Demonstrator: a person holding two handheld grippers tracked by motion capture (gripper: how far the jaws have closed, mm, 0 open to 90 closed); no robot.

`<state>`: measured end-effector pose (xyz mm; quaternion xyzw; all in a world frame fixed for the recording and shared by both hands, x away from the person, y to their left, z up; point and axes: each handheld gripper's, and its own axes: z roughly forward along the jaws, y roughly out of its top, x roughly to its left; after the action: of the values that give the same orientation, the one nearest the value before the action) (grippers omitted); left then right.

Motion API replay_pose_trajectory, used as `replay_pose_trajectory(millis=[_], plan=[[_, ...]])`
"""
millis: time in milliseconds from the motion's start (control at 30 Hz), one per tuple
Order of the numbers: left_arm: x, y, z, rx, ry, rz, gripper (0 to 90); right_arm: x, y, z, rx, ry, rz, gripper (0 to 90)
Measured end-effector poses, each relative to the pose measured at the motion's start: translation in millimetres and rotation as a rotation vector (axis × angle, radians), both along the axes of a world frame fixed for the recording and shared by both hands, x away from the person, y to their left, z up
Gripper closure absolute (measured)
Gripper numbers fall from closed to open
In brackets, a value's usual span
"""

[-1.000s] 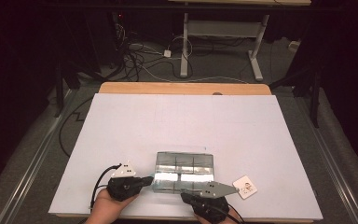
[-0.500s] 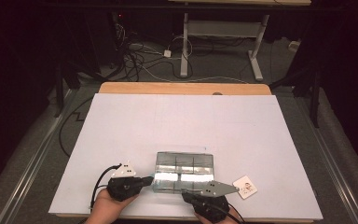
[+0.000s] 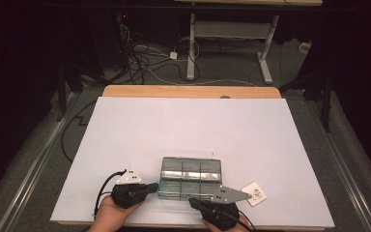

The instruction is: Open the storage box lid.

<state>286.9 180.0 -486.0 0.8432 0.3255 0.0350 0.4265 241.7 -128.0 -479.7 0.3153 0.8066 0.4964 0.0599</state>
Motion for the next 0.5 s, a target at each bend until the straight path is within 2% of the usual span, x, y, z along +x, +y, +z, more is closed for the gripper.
replay_pose_trajectory(millis=[233, 400, 500], plan=[[-0.1, 2.7, 3.8, -0.024, 0.007, 0.005, 87.4, 0.6, -0.5, 4.9, 0.019, -0.015, -0.003, 90.0], [-1.9, 9.8, 12.3, -0.051, -0.014, 0.020, 87.4, 2.3, 0.1, 9.8, 0.027, -0.031, 0.000, 90.0], [-2.2, 12.5, 18.2, -0.095, -0.017, 0.027, 87.4, 3.7, 0.5, 13.2, 0.030, -0.044, 0.001, 90.0]])
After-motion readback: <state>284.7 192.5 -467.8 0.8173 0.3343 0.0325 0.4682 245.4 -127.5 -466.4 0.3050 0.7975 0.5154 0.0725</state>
